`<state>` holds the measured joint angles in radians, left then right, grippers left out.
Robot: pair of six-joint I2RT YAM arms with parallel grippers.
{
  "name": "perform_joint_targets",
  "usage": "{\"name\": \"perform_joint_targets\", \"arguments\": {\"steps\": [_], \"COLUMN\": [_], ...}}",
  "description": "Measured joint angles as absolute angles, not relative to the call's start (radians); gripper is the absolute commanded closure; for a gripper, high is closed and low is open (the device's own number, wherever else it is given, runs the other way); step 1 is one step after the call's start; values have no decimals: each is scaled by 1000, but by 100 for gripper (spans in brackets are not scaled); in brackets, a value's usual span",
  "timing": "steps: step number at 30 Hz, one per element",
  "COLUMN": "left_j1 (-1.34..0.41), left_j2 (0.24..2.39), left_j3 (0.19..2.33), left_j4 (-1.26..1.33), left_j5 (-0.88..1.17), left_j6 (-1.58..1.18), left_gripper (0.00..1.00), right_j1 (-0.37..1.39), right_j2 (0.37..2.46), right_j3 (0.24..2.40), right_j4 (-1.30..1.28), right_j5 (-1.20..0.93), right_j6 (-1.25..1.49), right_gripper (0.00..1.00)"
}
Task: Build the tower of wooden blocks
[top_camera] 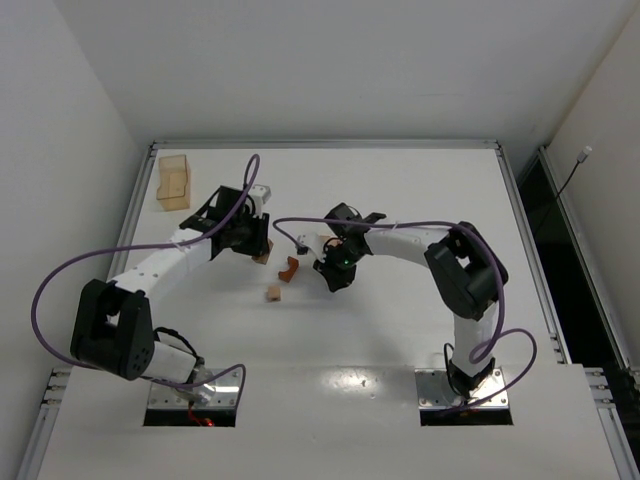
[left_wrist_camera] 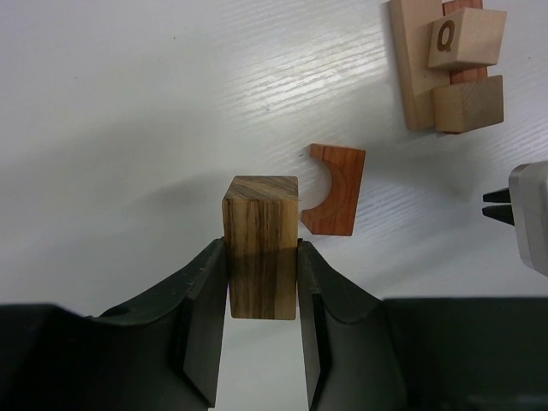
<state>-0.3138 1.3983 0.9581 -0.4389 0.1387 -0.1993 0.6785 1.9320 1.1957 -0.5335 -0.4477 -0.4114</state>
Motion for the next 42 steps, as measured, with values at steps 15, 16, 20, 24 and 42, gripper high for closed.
{"name": "perform_joint_targets", "arguments": {"steps": [15,16,20,24,42], "left_j1": [-296,-295,-294,-294,-286], "left_j2": [1410,1410,1410,1410,1410], "left_j3": [958,958,958,958,958], "left_j4": [-439,-439,-439,-439,-427], "left_j5": [155,156,161,161,162], "left_j6": [-196,-196,-192,-192,-192], "left_gripper": [100,100,100,100,100], "right_j1": [677,677,677,677,670], "right_j2": [1993,1993,1994,1995,1997], "right_j3": [1250,1250,1254,1263,1278], "right_j4": [-539,-540,-544,-544,-570], "right_j5": [-406,-403,-397,-392,-376], "right_j6": [-396,-395,-392,-392,-393], "right_gripper": [75,75,71,66,65]}}
